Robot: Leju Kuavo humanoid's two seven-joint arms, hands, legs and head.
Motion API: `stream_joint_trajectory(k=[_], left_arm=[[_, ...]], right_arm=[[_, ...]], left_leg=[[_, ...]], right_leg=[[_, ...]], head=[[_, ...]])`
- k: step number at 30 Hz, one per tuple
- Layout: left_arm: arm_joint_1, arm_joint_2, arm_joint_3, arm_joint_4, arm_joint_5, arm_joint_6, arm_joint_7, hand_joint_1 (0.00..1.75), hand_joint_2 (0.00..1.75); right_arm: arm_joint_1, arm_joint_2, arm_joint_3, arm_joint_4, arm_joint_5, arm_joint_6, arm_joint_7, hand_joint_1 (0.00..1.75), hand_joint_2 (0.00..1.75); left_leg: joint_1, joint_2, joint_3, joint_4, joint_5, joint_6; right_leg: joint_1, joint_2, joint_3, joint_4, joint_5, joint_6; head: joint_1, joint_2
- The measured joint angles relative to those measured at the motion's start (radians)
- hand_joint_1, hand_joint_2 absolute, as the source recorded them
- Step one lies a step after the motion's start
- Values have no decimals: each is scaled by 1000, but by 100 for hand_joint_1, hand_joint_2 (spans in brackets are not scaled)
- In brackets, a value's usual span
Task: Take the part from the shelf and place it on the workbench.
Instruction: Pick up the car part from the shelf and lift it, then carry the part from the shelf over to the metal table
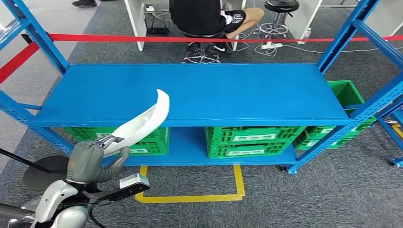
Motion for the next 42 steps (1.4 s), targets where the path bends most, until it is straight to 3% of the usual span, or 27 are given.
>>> stream_joint_trajectory(k=[1, 3, 4, 6, 7, 9, 11, 12, 14, 16, 17, 18, 19, 21, 23, 24, 26, 27, 29, 31, 32, 33, 34, 36, 38, 39, 42], left_arm=[[0, 0, 0, 0, 0, 0, 0, 175, 175], [1, 0, 0, 0, 2, 0, 0, 175, 175], [1, 0, 0, 0, 4, 0, 0, 175, 175], [1, 0, 0, 0, 9, 1, 0, 175, 175], [1, -1, -1, -1, 11, 1, 0, 175, 175], [1, -1, -2, -3, 13, 1, 1, 175, 175], [0, -1, -4, -4, 16, 1, 1, 175, 175], [0, 0, -4, -4, 18, 0, 1, 175, 175], [0, 0, -5, -4, 20, 0, 1, 175, 175], [0, 0, -5, -4, 22, 0, 1, 175, 175], [0, 0, -5, -4, 23, 0, 1, 175, 175], [0, 0, -5, -4, 23, 0, 1, 175, 175], [0, 0, -5, -4, 24, 0, 1, 175, 175], [-1, 0, -5, -4, 26, -1, 1, 175, 175], [-3, 0, -5, -4, 31, -3, 1, 175, 175], [-4, 0, -5, -3, 36, -5, 0, 175, 175], [-7, 2, -4, -1, 52, -7, -3, 175, 175], [-10, 3, -3, 0, 62, -7, -5, 175, 175], [-13, 8, 2, 2, 82, -8, -14, 175, 175], [-13, 15, 9, 4, 97, -8, -21, 175, 175], [-13, 18, 11, 6, 101, -8, -23, 175, 175], [-13, 21, 13, 8, 104, -8, -23, 175, 175], [-13, 24, 15, 9, 105, -8, -24, 175, 175], [-13, 27, 18, 11, 105, -8, -24, 175, 175], [-12, 30, 22, 11, 105, -8, -26, 175, 175], [-13, 31, 24, 11, 105, -8, -27, 175, 175], [-12, 34, 27, 11, 106, -8, -31, 175, 175]], right_arm=[[0, 0, 0, 0, 4, 0, -3, 0, 175], [0, 0, 0, 0, 8, 0, -7, 0, 175], [0, 0, 0, 0, 9, 0, -6, 0, 175], [-2, 0, 0, 0, 8, 0, -1, 0, 175], [-4, 0, 0, 0, 8, 0, 1, 0, 175], [-7, -1, 0, 0, 7, -2, 5, 0, 175], [-7, -1, 0, 0, 8, -4, 6, 0, 175], [-7, -1, 0, 0, 10, -5, 7, 0, 175], [-8, -1, 0, 0, 11, -9, 6, 0, 175], [-9, -2, 0, 0, 11, -12, 5, 0, 175], [-9, -3, 0, 0, 11, -12, 5, 0, 175], [-8, -3, 0, 0, 11, -12, 5, 0, 175], [-8, -3, 0, 0, 11, -12, 5, 0, 175], [-9, -3, 0, -1, 10, -12, 4, 0, 175], [-9, -3, 0, -4, 8, -11, 4, 0, 175], [-9, -2, 0, -6, 7, -11, 4, 0, 175], [-7, -2, 0, -11, 4, -11, 6, 0, 175], [-5, 0, -1, -12, 4, -12, 8, 0, 175], [-2, 4, -2, -16, 3, -13, 11, 0, 175], [-2, 7, -2, -16, 2, -14, 13, 0, 175], [-3, 8, -1, -17, 1, -15, 14, 0, 175], [-3, 8, -1, -17, 1, -15, 15, 0, 175], [-3, 9, -1, -17, 1, -15, 15, 0, 175], [-3, 9, -1, -17, 1, -15, 15, 0, 175], [-7, 9, -1, -17, 0, -15, 15, 0, 175], [-9, 9, 0, -17, -1, -15, 15, 0, 175], [-9, 12, -1, -18, -2, -16, 15, 0, 175]], left_leg=[[-2, 1, -12, 1, 10, 1], [-6, 2, -37, 1, 30, 1], [-7, 2, -49, 2, 39, 0], [-11, 2, -67, 3, 56, -4], [-13, 2, -73, 4, 64, -8], [-14, 3, -81, 5, 80, -18], [-11, 3, -86, 7, 90, -29], [-10, 1, -91, 16, 75, -36], [-6, -3, -114, 84, -7, -50], [0, -4, -143, 206, -102, -60], [2, -4, -148, 255, -121, -62], [4, -4, -141, 278, -115, -64], [6, -4, -119, 268, -90, -65], [10, -12, -31, 162, -42, -66], [14, -30, 54, 33, -43, -59], [13, -36, 73, -1, -53, -53], [10, -31, 65, -14, -51, -35], [10, -25, 55, -12, -42, -25], [10, -12, 35, -13, -22, -8], [6, -2, 10, -11, 0, -1], [4, 3, -4, -11, 11, -1], [3, 8, -19, -9, 22, -1], [2, 12, -33, -8, 32, -2], [1, 18, -57, -4, 50, -8], [-2, 24, -73, 1, 67, -17], [-3, 27, -76, 2, 76, -22], [0, 30, -87, 3, 86, -38]], right_leg=[[1, 0, -11, 62, -31, 1], [3, 0, 5, 108, -26, -1], [4, 0, 40, 77, 0, -4], [9, -2, 147, -66, 39, -13], [11, -2, 197, -140, 39, -17], [16, -3, 238, -219, 25, -24], [17, -3, 224, -224, 35, -37], [15, -3, 216, -223, 44, -45], [10, -4, 197, -225, 67, -59], [10, -3, 171, -223, 92, -64], [10, -2, 154, -222, 104, -63], [9, -1, 135, -219, 116, -61], [8, 1, 117, -215, 127, -58], [6, 7, 86, -205, 145, -48], [8, 14, 65, -196, 163, -36], [9, 17, 58, -195, 173, -31], [7, 22, 47, -196, 191, -20], [5, 19, 40, -192, 184, -15], [3, 9, 17, -133, 114, -8], [3, 2, -16, 0, 14, -2], [3, 1, -25, 63, -12, -1], [3, 1, -22, 103, -15, 0], [4, 1, -1, 104, 5, 0], [4, -7, 93, 0, 54, -5], [9, -23, 206, -158, 51, -11], [12, -27, 235, -208, 39, -14], [15, -21, 225, -233, 45, -32]], head=[[0, 0], [0, 0], [-1, 0], [-1, 0], [-1, 0], [-2, 0], [-2, 0], [-3, 0], [-7, 0], [-10, 0], [-10, 0], [-10, 0], [-10, 0], [-11, 0], [-11, 0], [-11, 0], [-11, 0], [-10, 0], [-8, 0], [-6, 0], [-5, 0], [-5, 0], [-5, 0], [-5, 0], [-6, 0], [-6, 0], [-6, 0]])
